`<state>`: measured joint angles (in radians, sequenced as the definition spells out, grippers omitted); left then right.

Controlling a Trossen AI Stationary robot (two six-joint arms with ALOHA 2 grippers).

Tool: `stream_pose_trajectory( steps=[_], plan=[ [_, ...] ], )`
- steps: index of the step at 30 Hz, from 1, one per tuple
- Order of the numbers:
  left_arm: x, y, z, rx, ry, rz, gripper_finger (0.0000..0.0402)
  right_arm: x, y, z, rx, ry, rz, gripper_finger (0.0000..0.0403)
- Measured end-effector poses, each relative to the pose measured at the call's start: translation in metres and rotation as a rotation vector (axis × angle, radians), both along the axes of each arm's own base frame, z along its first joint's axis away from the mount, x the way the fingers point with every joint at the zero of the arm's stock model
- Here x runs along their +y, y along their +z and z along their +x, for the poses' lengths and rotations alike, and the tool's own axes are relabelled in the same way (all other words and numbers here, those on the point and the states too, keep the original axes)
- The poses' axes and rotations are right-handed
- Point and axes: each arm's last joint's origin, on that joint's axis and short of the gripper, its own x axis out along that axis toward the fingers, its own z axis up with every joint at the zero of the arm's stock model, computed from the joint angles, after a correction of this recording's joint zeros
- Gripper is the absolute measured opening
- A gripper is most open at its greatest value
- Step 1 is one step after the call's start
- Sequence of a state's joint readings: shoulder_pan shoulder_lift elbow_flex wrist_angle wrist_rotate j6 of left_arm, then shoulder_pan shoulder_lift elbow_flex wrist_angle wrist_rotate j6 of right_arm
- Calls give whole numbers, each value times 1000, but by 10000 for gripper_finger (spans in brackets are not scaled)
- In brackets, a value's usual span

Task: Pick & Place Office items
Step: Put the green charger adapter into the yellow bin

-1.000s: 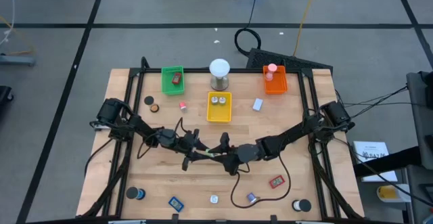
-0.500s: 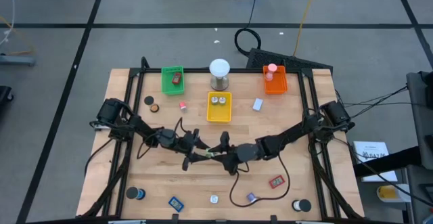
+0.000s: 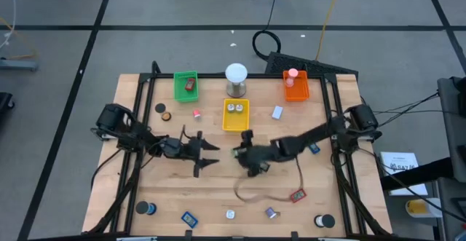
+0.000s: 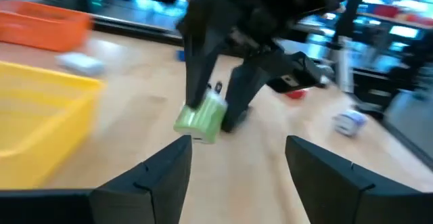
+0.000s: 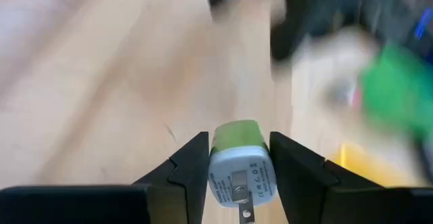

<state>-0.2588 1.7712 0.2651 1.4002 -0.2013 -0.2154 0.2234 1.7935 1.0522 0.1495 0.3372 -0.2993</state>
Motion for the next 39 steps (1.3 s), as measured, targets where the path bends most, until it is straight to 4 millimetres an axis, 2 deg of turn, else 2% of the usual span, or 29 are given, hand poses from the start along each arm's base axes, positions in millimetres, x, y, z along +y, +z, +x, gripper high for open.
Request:
stream_pose_trajectory(
  steps=[4, 8, 11, 18, 22, 32, 36, 39],
  plan=[
    [6, 3, -14, -5, 65, 18, 222, -31, -1, 2, 141, -156, 167, 132],
    [7, 2, -18, 6, 68, 24, 202, -50, 1, 5, 230, -271, 296, 132],
    [6, 2, -16, 16, 69, 24, 188, -58, 0, 1, 313, -350, 325, 132],
    [6, 0, -15, 37, 79, 27, 164, -60, 1, -3, 380, -413, 416, 132],
    [6, 0, -16, 37, 79, 19, 161, -61, -4, -4, 410, -436, 413, 138],
    [6, -1, -16, 41, 76, 19, 161, -62, -4, -3, 382, -444, 365, 204],
    [4, -1, -16, 44, 67, 25, 161, -57, 12, -7, 325, -436, 283, 231],
    [4, -2, -16, 49, 66, 26, 161, -54, 26, -12, 297, -430, 299, 251]
  ],
)
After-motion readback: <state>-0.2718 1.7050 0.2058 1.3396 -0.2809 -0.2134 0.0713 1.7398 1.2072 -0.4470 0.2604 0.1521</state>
